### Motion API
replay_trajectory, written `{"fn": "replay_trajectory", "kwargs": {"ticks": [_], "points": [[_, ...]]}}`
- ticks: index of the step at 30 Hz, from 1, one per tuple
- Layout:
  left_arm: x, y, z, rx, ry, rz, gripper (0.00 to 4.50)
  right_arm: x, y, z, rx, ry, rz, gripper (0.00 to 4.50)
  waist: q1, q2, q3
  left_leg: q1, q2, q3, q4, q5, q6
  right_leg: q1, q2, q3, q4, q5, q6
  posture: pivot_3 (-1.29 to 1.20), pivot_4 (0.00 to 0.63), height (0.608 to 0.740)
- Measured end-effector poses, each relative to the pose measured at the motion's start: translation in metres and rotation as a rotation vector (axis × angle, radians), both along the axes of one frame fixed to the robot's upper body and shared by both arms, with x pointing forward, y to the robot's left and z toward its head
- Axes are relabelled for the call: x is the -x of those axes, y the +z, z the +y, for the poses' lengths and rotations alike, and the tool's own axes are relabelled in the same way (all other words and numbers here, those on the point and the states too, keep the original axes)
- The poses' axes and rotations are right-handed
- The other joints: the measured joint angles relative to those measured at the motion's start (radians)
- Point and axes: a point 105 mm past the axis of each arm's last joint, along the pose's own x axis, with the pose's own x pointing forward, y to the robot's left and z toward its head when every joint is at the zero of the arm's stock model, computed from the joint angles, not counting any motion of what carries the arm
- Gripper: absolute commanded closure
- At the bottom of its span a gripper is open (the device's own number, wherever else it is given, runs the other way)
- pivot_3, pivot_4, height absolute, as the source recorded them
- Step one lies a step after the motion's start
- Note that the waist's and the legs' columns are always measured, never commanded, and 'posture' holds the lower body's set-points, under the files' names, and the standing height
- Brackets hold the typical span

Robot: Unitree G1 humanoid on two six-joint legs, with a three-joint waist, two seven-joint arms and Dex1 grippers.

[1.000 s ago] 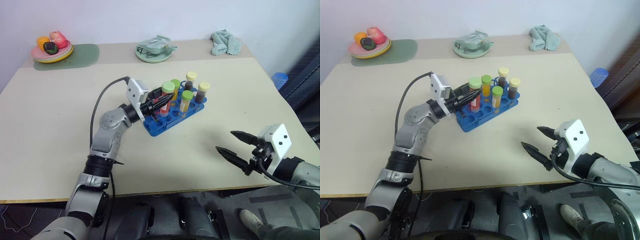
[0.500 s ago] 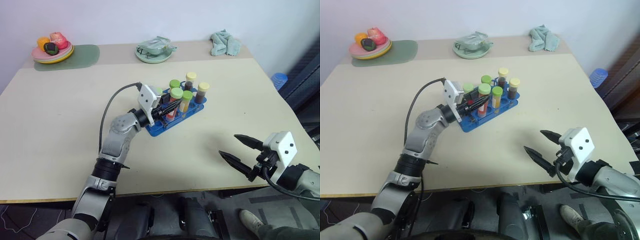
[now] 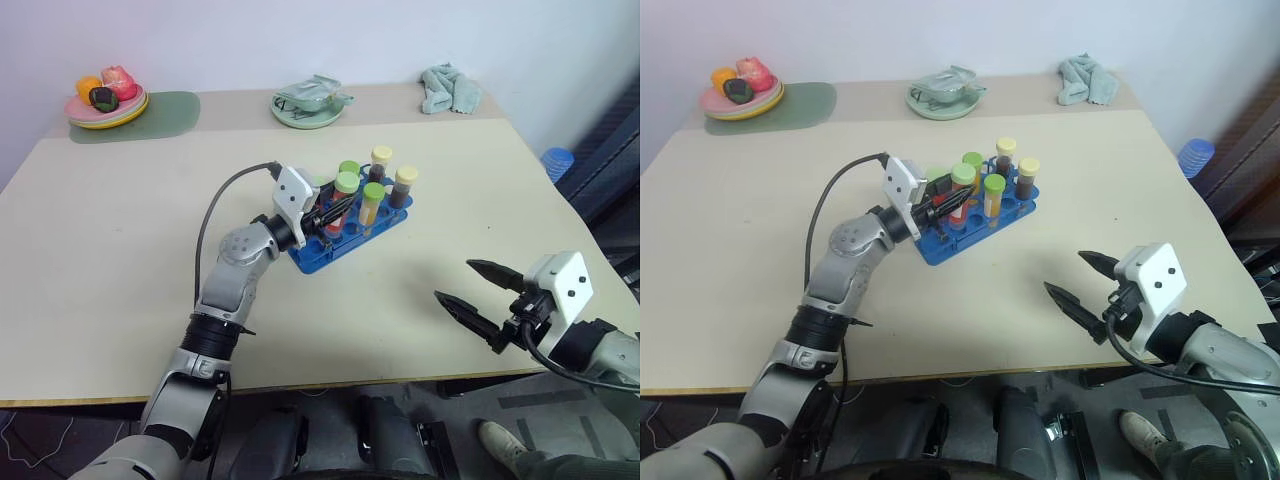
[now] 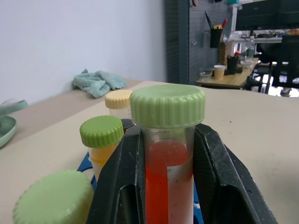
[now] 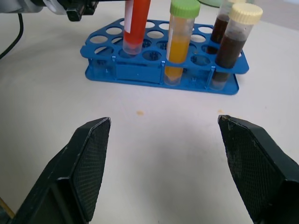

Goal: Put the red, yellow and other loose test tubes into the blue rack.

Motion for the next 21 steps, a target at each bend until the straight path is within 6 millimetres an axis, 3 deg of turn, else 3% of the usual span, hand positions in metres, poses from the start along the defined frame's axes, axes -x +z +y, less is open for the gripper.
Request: {"fn": "replay_trajectory", "kwargs": {"ticks": [21], "points": [[0.0032, -0.0051, -0.0034, -0.01, -0.059, 0.049, 3.69, -0.003, 0.0019, 0.0026, -0.009, -0.001, 0.001, 0.73, 0.0, 0.001, 0.0, 0.001, 0.0, -0.002, 0.0, -0.001, 0.002, 0.004, 0.0, -0.003, -0.006, 0.001, 0.001, 0.0, 0.15, 0.74]]}}
